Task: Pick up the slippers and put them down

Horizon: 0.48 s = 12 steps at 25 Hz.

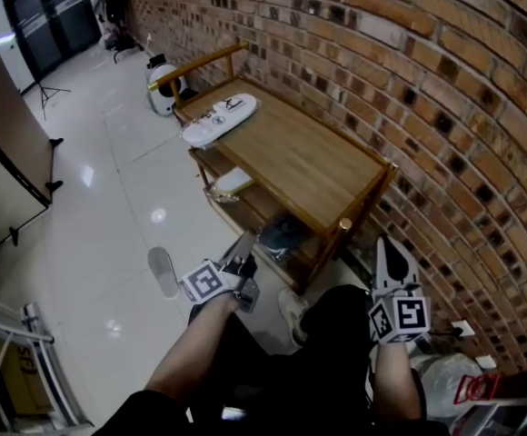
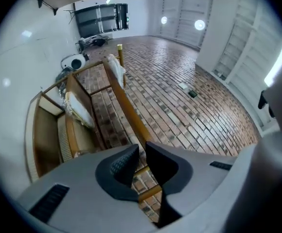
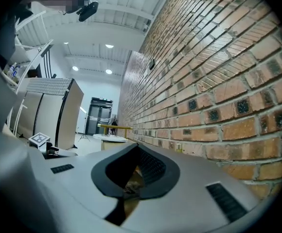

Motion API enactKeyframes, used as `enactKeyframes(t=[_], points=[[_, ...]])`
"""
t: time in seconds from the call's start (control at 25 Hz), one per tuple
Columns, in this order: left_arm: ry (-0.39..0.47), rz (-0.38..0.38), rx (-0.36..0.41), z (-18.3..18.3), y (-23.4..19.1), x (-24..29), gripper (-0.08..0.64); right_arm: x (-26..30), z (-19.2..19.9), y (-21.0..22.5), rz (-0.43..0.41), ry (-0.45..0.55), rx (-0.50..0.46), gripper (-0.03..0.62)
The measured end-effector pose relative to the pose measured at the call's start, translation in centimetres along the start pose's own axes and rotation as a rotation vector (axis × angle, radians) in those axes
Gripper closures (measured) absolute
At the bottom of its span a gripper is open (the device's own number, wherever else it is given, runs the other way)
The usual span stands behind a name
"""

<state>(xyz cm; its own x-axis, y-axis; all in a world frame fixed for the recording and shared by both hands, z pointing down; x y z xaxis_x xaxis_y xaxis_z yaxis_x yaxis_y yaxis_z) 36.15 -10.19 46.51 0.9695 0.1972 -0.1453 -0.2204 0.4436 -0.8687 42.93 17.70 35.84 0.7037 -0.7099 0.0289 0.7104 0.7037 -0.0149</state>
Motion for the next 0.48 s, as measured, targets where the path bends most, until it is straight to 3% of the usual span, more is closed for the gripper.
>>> enactKeyframes(t=[0.08, 0.16, 0.24, 0.48], points=[[-0.041, -0.129, -0.013, 0.8, -2.9, -0.8, 0.475, 0.4, 0.5, 0.2, 0.004, -0.008, 0.011, 0.583], [-0.065, -0.171, -0.036, 1.4, -5.0, -0.9, 0.450, 0.8, 0.9, 0.1, 0.001, -0.018, 0.015, 0.583], [-0.097, -0.201, -0.085, 2.5, -6.7, -0.5, 0.344, 1.1, 1.4, -0.1, -0.005, -0.030, 0.016, 0.583], [-0.108, -0.291, -0.282, 6.0, -11.8, -0.3, 0.324, 1.3, 3.4, 0.6, 0.009, -0.083, 0.022, 0.583]])
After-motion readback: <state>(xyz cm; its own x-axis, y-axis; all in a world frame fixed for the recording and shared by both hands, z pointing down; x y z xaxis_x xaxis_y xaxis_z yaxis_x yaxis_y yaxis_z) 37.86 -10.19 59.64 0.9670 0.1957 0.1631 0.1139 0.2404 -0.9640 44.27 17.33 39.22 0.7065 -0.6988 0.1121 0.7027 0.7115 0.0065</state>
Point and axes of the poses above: the fingertips, and each gripper's own axes: x forward along the fingers, y to its right, z out of its underside, the point moved 2 cm from there along -x, backward along the fingers, and after that the axes turned 4 degrees about -y, right-handed, at the moved point
